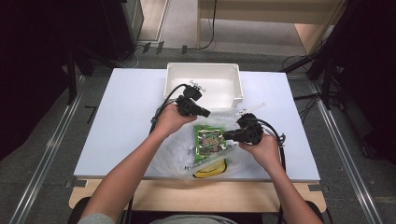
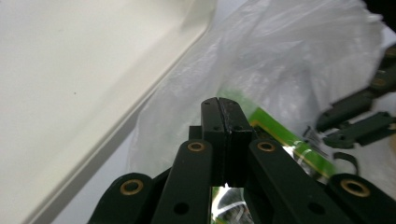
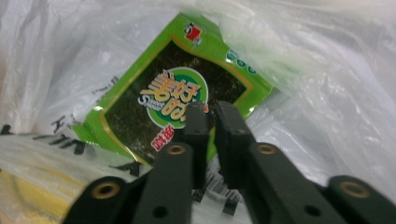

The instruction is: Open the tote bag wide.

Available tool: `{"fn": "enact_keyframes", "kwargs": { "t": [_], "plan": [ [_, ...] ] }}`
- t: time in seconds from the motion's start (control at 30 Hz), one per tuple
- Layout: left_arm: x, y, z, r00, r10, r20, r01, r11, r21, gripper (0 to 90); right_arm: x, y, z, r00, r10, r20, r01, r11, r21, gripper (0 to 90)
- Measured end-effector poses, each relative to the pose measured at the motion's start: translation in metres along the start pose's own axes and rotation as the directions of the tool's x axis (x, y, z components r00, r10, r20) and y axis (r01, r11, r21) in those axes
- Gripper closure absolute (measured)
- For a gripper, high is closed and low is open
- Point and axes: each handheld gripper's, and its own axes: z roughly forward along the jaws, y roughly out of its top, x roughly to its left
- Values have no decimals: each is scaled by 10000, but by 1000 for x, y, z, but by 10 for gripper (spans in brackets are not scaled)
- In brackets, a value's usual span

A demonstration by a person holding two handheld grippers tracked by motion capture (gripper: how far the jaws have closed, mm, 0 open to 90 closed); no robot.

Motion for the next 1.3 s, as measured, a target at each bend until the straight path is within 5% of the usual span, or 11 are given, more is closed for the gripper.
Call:
{"fn": "enact_keyframes", "kwargs": {
  "t": [0.23,0.5,0.6,0.87,1.3],
  "plan": [
    [19,-4,27,9984,-543,154,536,9975,452,900,-1,-5,0,9994,-119,314,117,9999,52,900],
    [24,-6,51,9986,-523,-47,525,9956,770,900,-7,-17,5,9988,128,476,-139,9996,245,900],
    [26,-6,54,9972,-737,76,731,9953,630,900,-7,-22,8,9987,184,468,-200,9992,338,900],
    [24,-6,54,9992,-398,-68,402,9969,670,900,-3,-42,7,9989,178,434,-203,9982,571,900],
    [23,-11,53,9981,-617,17,616,9975,352,891,10,-73,-2,9981,-56,610,19,9982,598,900]
  ]
}}
